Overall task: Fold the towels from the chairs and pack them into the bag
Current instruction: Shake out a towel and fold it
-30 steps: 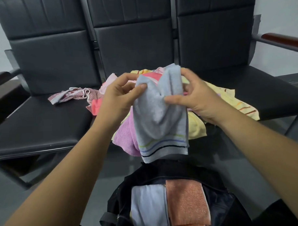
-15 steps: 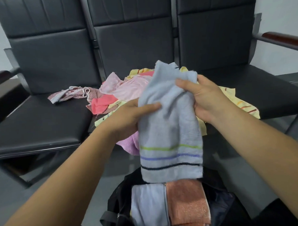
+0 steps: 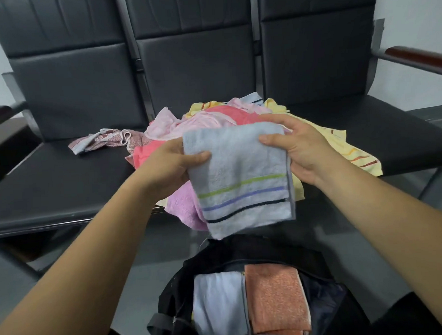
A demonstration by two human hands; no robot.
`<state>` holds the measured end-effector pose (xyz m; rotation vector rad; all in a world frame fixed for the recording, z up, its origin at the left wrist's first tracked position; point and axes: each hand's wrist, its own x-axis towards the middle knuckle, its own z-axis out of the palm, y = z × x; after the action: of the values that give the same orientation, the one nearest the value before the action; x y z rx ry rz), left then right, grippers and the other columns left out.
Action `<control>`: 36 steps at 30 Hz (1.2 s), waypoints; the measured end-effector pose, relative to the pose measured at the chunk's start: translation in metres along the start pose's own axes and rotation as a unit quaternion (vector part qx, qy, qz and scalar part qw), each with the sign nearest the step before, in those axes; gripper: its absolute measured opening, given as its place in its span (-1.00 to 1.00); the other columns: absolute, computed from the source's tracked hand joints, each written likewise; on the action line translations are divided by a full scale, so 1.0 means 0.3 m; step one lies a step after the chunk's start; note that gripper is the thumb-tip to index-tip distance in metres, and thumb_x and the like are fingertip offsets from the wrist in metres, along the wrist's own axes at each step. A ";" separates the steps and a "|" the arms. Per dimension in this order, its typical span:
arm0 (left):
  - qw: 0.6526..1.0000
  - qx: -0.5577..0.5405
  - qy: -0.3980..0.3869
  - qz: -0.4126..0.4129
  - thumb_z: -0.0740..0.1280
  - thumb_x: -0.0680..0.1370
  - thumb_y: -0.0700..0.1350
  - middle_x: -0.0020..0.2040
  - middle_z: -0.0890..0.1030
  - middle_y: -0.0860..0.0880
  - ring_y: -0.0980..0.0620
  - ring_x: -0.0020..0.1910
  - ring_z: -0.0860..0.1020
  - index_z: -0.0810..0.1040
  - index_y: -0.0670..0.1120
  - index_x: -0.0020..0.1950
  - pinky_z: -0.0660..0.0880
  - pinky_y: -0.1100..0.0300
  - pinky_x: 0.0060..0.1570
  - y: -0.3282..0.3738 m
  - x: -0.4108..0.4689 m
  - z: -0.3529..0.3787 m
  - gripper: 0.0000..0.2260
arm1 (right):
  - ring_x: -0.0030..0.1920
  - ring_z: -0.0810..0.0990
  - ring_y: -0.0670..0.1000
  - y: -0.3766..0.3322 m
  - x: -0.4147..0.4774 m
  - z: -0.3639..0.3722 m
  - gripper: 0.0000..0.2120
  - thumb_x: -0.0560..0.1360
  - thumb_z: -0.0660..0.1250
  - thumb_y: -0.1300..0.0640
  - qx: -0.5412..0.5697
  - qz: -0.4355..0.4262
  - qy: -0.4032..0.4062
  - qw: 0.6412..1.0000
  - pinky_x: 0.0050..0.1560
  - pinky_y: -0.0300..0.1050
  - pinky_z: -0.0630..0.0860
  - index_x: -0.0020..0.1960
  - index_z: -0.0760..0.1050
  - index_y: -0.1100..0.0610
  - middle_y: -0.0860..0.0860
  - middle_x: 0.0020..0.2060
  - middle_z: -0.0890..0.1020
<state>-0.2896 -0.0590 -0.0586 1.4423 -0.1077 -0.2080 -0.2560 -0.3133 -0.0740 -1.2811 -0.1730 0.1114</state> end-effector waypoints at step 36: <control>0.990 0.027 0.117 0.069 0.51 0.42 -0.20 0.04 0.74 -0.14 -0.12 0.07 0.70 0.68 -0.19 0.08 0.62 -0.01 0.14 -0.099 0.032 0.049 -0.75 | 0.20 0.67 0.17 -0.029 -0.003 -0.125 -0.47 0.45 0.42 0.49 -0.114 0.050 -0.029 0.992 -0.11 -0.14 0.65 0.38 0.51 0.21 0.19 0.21 0.64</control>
<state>-0.2853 -0.0786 -0.0866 1.4970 -0.0211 0.0799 -0.2499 -0.3513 -0.0760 -1.5152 -0.1751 0.2196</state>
